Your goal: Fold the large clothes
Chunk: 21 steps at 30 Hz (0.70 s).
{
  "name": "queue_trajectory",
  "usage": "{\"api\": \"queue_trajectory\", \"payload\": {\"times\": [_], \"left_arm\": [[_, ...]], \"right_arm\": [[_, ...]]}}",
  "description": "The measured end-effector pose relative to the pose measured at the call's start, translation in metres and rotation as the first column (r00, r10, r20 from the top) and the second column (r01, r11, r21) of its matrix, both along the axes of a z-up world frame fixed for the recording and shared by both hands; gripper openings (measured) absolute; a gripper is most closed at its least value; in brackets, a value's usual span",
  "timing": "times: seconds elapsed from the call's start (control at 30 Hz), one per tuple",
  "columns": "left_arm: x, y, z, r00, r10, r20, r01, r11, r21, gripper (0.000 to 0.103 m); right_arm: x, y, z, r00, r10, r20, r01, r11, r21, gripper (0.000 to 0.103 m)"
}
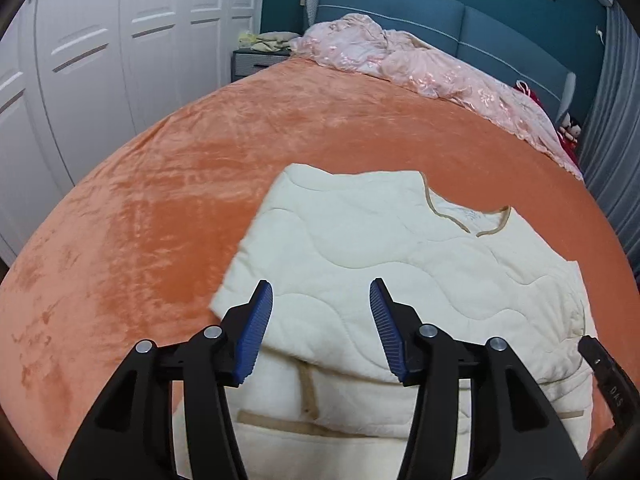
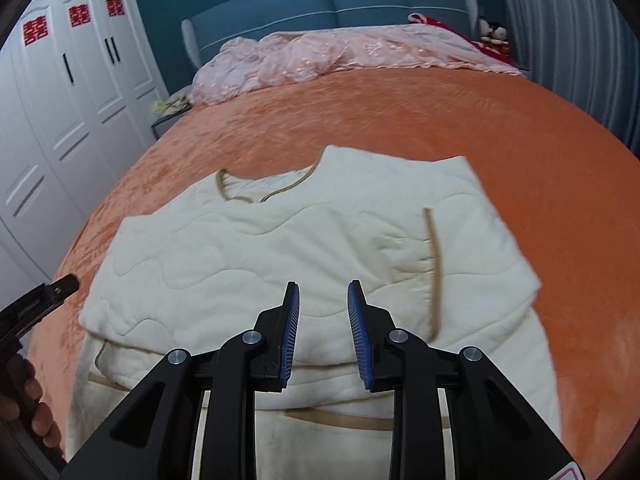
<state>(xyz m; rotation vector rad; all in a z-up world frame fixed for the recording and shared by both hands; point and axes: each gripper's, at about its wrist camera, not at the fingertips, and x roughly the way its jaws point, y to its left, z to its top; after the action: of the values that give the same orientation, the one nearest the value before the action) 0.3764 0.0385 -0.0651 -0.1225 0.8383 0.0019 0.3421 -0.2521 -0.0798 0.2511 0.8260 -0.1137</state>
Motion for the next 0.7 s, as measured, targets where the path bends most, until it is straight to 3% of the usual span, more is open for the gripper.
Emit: {"api": "queue_trajectory", "payload": {"times": [0.17, 0.33, 0.47, 0.7], "left_arm": [[0.012, -0.031, -0.048, 0.995, -0.037, -0.095, 0.041, 0.998, 0.045, 0.049], [-0.007, -0.04, -0.075, 0.999, -0.05, -0.006, 0.05, 0.993, 0.11, 0.053], [-0.009, -0.041, -0.08, 0.999, -0.046, 0.02, 0.043, 0.993, 0.109, 0.054], [-0.01, -0.05, -0.086, 0.998, -0.04, 0.055, 0.029, 0.982, 0.186, 0.055]], "right_arm": [[0.008, 0.027, -0.049, 0.995, 0.034, -0.096, -0.035, 0.999, -0.007, 0.026], [-0.006, 0.044, -0.063, 0.998, 0.047, -0.052, -0.053, 0.992, -0.119, 0.026], [-0.007, 0.043, -0.066, 0.998, 0.044, -0.037, -0.048, 0.99, -0.13, 0.026], [-0.011, 0.045, -0.069, 0.999, 0.038, -0.009, -0.039, 0.989, -0.14, 0.026]]}}
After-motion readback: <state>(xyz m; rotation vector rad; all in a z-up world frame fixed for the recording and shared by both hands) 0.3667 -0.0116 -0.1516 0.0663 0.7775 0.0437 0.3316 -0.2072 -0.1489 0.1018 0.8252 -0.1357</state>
